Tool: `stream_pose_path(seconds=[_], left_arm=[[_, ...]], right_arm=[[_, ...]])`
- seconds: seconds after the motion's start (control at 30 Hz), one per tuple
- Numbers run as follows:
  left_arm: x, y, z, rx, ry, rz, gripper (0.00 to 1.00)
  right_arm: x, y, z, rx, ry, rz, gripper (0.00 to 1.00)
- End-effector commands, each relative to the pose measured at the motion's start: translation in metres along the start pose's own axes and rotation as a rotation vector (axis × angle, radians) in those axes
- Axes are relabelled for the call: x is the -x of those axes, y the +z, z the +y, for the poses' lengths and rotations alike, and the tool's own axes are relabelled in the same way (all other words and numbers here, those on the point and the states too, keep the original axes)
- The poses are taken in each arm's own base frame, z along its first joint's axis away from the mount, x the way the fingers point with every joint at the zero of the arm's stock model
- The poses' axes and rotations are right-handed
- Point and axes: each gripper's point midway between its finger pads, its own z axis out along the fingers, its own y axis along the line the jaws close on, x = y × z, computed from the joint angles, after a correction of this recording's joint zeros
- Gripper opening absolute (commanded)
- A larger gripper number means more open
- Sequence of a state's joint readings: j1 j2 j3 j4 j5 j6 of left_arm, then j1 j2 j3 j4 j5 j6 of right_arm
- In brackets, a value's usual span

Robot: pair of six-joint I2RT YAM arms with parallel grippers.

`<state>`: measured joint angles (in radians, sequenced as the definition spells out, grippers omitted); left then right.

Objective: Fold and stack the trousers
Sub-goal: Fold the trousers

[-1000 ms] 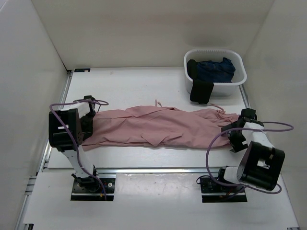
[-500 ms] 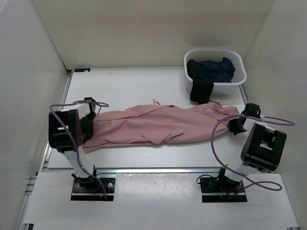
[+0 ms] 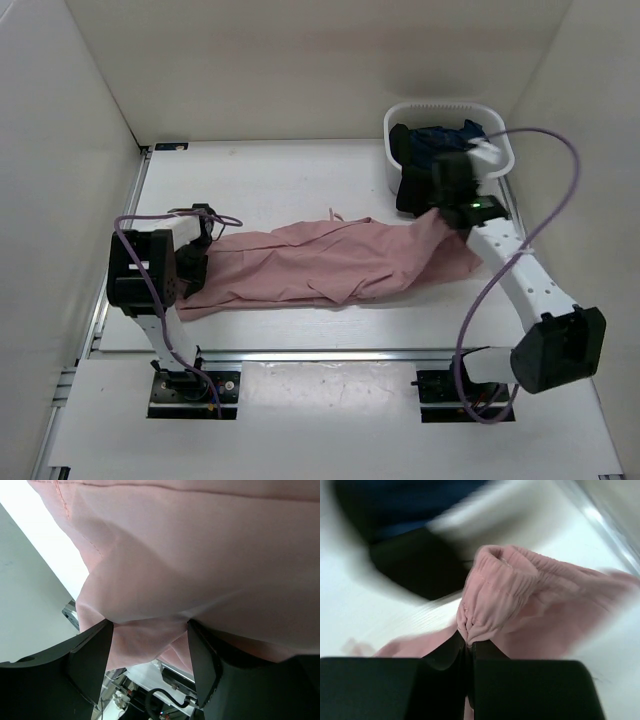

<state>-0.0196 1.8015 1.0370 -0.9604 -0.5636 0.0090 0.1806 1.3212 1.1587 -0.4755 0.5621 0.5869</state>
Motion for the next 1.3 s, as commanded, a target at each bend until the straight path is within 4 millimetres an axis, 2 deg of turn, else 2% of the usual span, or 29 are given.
stream_pose_path(seconds=[0.0, 0.03, 0.07, 0.1, 0.13, 0.17, 0.23, 0.27, 0.33, 0.47, 0.6, 0.7, 0.77, 0.83, 0.87, 0.97, 1.0, 1.03, 1.07, 1.1, 1.13, 1.17, 1.2, 1.23, 1.27], left_arm=[[0.005, -0.006, 0.0, -0.022, -0.026, -0.023, 0.73], [0.005, -0.006, 0.0, -0.022, -0.026, -0.023, 0.73], [0.007, -0.009, 0.002, -0.022, -0.028, -0.025, 0.73], [0.007, -0.007, 0.001, -0.022, -0.023, -0.018, 0.73], [0.01, -0.009, 0.002, -0.022, -0.029, -0.027, 0.73], [0.013, -0.01, 0.003, -0.022, -0.034, -0.036, 0.73], [0.014, -0.01, 0.003, -0.022, -0.029, -0.027, 0.73], [0.014, -0.008, 0.002, -0.022, -0.023, -0.018, 0.73], [0.017, -0.011, 0.003, -0.011, -0.02, -0.03, 0.73], [0.017, -0.011, 0.003, -0.011, -0.02, -0.03, 0.73], [0.014, -0.011, 0.003, -0.011, -0.019, -0.029, 0.73], [0.016, -0.01, 0.0, -0.021, -0.029, -0.044, 0.73], [0.012, -0.008, -0.001, -0.021, -0.023, -0.035, 0.73], [0.012, -0.008, -0.001, -0.021, -0.023, -0.035, 0.73], [0.012, -0.008, -0.001, -0.021, -0.023, -0.035, 0.73], [0.012, -0.008, -0.002, -0.031, -0.023, -0.035, 0.74], [0.014, -0.008, -0.002, -0.031, -0.028, -0.043, 0.74], [0.014, -0.008, -0.002, -0.031, -0.028, -0.043, 0.74], [0.014, -0.008, -0.002, -0.031, -0.028, -0.043, 0.74], [0.014, -0.008, -0.002, -0.031, -0.028, -0.043, 0.74], [0.014, -0.008, -0.002, -0.031, -0.028, -0.043, 0.74], [0.014, -0.008, -0.004, -0.04, -0.028, -0.043, 0.74], [0.014, -0.008, -0.004, -0.04, -0.028, -0.043, 0.74], [0.014, -0.008, -0.004, -0.04, -0.028, -0.043, 0.74], [0.014, -0.008, -0.004, -0.04, -0.028, -0.043, 0.74]], right_arm=[[-0.039, -0.047, 0.045, -0.011, -0.343, -0.045, 0.0], [-0.059, -0.072, 0.081, 0.072, -0.357, -0.054, 0.0], [-0.08, -0.074, 0.094, 0.061, -0.402, -0.046, 0.0], [-0.09, -0.082, 0.099, 0.045, -0.437, -0.067, 0.0], [-0.108, -0.103, 0.125, 0.116, -0.435, -0.083, 0.0], [-0.13, -0.102, 0.135, 0.117, -0.483, -0.075, 0.0], [-0.154, -0.113, 0.159, 0.172, -0.522, -0.051, 0.0], [-0.173, -0.104, 0.162, 0.148, -0.538, -0.017, 0.0], [-0.191, -0.1, 0.164, 0.13, -0.582, 0.023, 0.0], [-0.196, -0.107, 0.177, 0.162, -0.575, 0.005, 0.0], [-0.213, -0.104, 0.191, 0.174, -0.598, 0.061, 0.0], [-0.237, -0.113, 0.205, 0.26, -0.71, 0.109, 0.0], [-0.237, -0.128, 0.225, 0.319, -0.713, 0.067, 0.0], [-0.235, -0.125, 0.225, 0.259, -0.733, 0.028, 0.0], [-0.225, -0.127, 0.234, 0.247, -0.72, -0.007, 0.0], [-0.242, -0.12, 0.239, 0.257, -0.768, 0.017, 0.0], [-0.254, -0.115, 0.235, 0.263, -0.817, 0.039, 0.0], [-0.268, -0.118, 0.234, 0.301, -0.845, 0.082, 0.0], [-0.274, -0.127, 0.24, 0.363, -0.845, 0.099, 0.03], [-0.286, -0.127, 0.234, 0.397, -0.887, 0.144, 0.1], [-0.294, -0.131, 0.234, 0.451, -0.952, 0.178, 0.22], [-0.293, -0.143, 0.237, 0.506, -0.951, 0.212, 0.59], [-0.288, -0.147, 0.233, 0.523, -0.986, 0.216, 0.69], [-0.282, -0.152, 0.23, 0.545, -1.002, 0.214, 0.74], [-0.26, -0.167, 0.237, 0.598, -0.965, 0.172, 0.77]])
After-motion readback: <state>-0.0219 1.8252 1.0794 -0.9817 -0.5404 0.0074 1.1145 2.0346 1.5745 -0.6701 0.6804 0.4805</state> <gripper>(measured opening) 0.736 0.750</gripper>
